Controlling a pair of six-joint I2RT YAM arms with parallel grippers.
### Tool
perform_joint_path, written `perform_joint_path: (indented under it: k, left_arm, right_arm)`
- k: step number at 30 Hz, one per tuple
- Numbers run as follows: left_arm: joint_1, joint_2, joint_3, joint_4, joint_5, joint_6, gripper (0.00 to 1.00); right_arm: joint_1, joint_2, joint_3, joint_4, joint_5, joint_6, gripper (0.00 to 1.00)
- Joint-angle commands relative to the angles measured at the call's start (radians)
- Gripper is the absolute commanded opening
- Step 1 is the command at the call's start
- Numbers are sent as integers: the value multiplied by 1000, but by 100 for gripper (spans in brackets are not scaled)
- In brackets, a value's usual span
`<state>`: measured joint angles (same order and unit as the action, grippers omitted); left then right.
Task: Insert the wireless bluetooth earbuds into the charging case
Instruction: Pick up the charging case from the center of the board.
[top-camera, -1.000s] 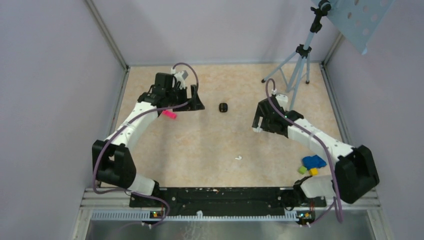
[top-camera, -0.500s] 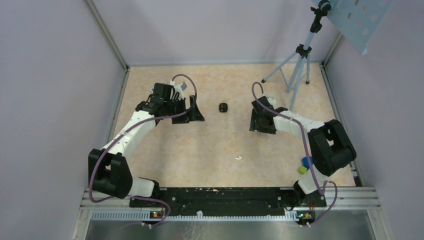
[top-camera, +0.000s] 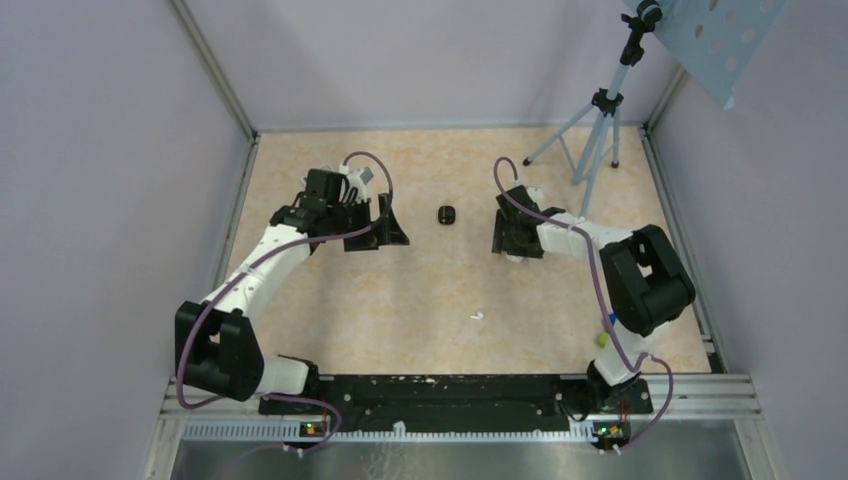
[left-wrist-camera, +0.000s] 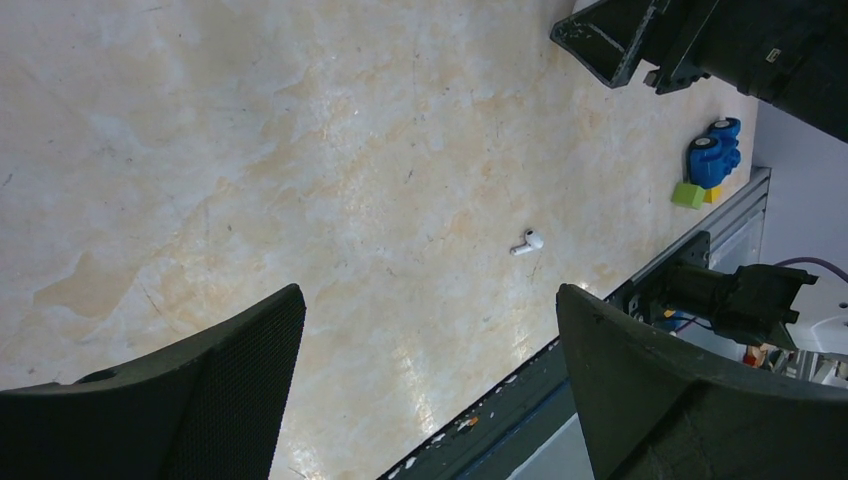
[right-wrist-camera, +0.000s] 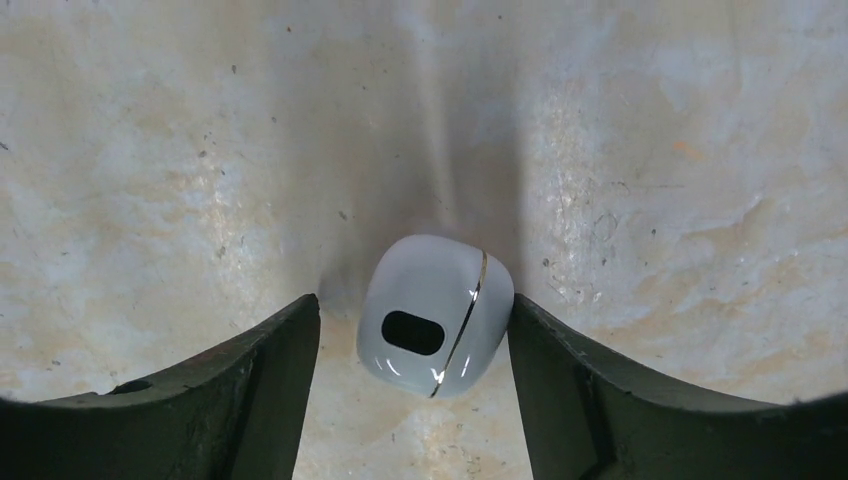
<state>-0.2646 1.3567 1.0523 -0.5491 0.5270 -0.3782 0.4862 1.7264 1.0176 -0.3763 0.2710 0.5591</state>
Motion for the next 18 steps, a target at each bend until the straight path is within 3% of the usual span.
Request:
perform_joint_path:
  k: [1, 5, 15, 18]
  left_arm:
    - [-4, -33, -31, 35, 23, -23, 99]
    - [-5, -41, -45, 36, 32, -27, 99]
    - [-16, -32, -73, 47, 33, -48, 99]
    - [-24, -31, -78, 53, 28, -61, 98]
  right_arm:
    - [-11, 31, 38, 31, -5, 1, 67]
    - [-6, 39, 61, 20, -53, -13, 53]
    - [47, 10, 70, -71, -22, -27, 58]
    - [84, -7, 58, -58, -71, -32, 50]
